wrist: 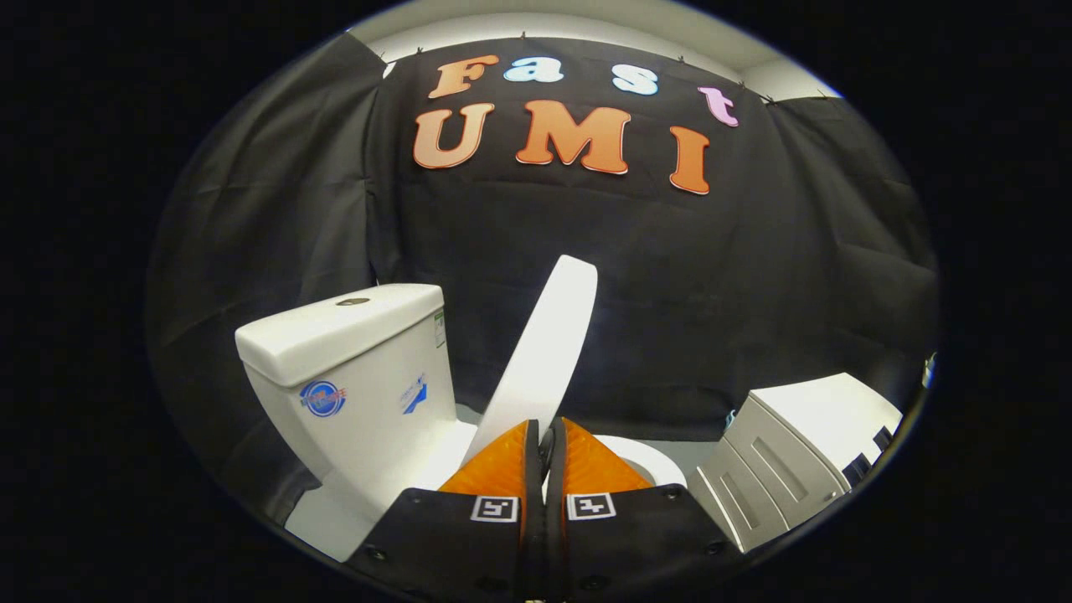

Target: Open the toilet lid.

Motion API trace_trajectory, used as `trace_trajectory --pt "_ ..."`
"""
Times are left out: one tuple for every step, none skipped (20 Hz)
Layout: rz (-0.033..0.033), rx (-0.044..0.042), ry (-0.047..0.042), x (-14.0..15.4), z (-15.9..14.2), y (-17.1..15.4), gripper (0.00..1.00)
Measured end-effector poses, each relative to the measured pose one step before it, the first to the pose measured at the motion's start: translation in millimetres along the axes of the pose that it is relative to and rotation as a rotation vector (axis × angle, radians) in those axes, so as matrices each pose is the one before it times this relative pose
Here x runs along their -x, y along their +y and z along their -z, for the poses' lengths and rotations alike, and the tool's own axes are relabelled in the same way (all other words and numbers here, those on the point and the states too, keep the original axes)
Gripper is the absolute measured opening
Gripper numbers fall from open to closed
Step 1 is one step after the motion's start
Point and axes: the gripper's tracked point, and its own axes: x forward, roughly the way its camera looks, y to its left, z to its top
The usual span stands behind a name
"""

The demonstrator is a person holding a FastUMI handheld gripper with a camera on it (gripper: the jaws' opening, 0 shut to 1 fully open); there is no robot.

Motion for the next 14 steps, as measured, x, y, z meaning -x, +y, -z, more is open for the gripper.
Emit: trace_trajectory --pt "-0.00201 0.0066 -0.00441 -0.63 -2.25 7.81 0.08" --pt "-0.00179 0.00752 -0.00332 -1.05 -2.12 7.38 0.08" --pt "-0.00319 0.00955 -0.00214 0.41 -2.07 7.62 0.08" --pt "-0.00483 0.00776 -0.0033 1.11 -2.51 7.47 0.08" --pt "-0.00678 0.00454 -0.00398 -0.57 -3.91 8.64 0.08" --pt "-0.008 0.00337 -0.00224 -1.69 -1.84 7.6 0.08" --pt "-0.00696 0.00497 -0.00235 -1.18 -1.98 7.77 0.08" --pt "-0.00687 0.00728 -0.00363 -0.09 -2.29 6.96 0.08" --pt "-0.00882 0.01269 -0.00358 -0.13 -1.47 9.15 0.08" --pt "-0.00734 0.01545 -0.00315 0.27 -1.99 8.29 0.08" --pt "-0.00549 0.01704 -0.0048 -1.03 -2.15 7.73 0.08" --pt "-0.00109 0.00765 -0.00007 -0.43 -1.6 6.09 0.08" --pt "-0.0056 0.00243 -0.00383 -1.46 -1.01 4.99 0.08" --pt "-0.01078 -0.00262 -0.00031 -0.96 -0.64 7.69 0.08"
